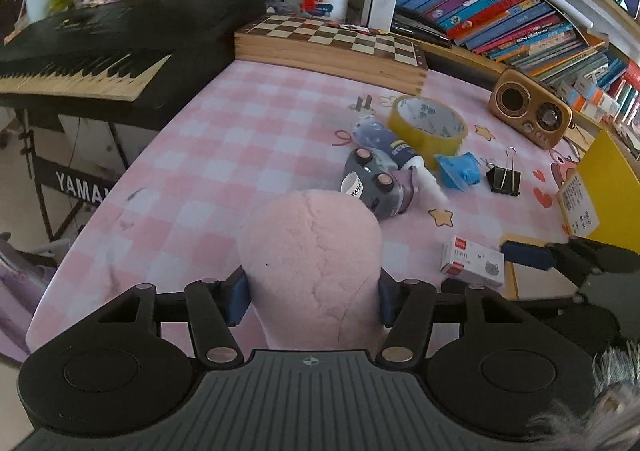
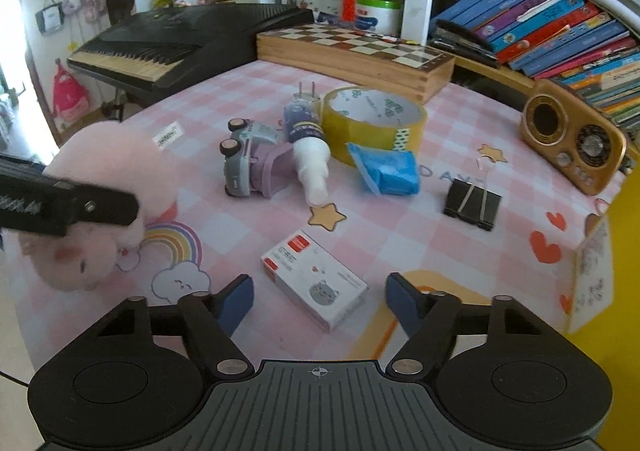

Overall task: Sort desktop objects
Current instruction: 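Close the right gripper on the small white-and-red box while the left holds the pig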

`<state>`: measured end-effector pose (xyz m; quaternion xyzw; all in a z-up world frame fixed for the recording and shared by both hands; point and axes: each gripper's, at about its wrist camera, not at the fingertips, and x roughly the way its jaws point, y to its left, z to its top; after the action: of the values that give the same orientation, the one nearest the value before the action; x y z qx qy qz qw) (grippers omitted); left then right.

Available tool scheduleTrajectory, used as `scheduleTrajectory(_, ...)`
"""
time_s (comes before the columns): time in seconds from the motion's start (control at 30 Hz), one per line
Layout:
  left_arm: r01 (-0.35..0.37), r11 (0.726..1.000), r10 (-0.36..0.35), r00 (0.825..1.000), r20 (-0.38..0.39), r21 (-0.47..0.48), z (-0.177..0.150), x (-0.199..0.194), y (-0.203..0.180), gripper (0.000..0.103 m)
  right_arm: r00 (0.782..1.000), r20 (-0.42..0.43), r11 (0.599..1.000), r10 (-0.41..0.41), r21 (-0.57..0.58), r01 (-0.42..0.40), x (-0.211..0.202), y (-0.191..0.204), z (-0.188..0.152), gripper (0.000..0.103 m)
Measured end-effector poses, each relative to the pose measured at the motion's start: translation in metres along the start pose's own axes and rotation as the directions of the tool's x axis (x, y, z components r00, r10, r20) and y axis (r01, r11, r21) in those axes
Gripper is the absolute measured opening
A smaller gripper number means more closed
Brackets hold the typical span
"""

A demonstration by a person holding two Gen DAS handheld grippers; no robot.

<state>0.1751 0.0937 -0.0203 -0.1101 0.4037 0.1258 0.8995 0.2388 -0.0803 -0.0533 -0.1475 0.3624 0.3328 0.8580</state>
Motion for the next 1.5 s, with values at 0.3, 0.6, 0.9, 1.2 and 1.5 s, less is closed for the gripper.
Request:
scheduleTrajectory(0.3,0.008,1.000,-0.008,1.000,0.018,0.005,-0.005,-0.010,-0.005,0.056,1.000,0.004,1.000,0.027,-0.006,-0.027,-0.010,0.009,0.002,0.031)
scheduleTrajectory(0.6,0.045,0.999,-0.046,0.998,0.034,0.016,-0.008,-0.020,-0.002,0.056,0.999,-0.053,1.000,0.000,0.013,0.001,-0.025,0.016,-0.011,0.031)
scheduleTrajectory(0.9,0.058,0.998,-0.058,0.998,0.018,0.024,-0.013,-0.022,0.002,0.056,0.999,-0.039,1.000,-0.023,-0.013,0.023,-0.010,0.021,-0.001,0.033)
scheduleTrajectory(1.2,0.076,0.997,-0.076,0.997,0.009,0.029,-0.012,-0.022,0.007,0.056,0.998,-0.071,0.998,-0.002,0.062,0.007,0.002,0.012,0.012,0.046)
scheduleTrajectory(1.5,0.083,0.996,-0.083,0.996,0.027,0.026,-0.010,-0.028,0.012,0.056,0.997,-0.083,0.999,0.004,0.046,0.000,0.002,0.017,0.016,0.030)
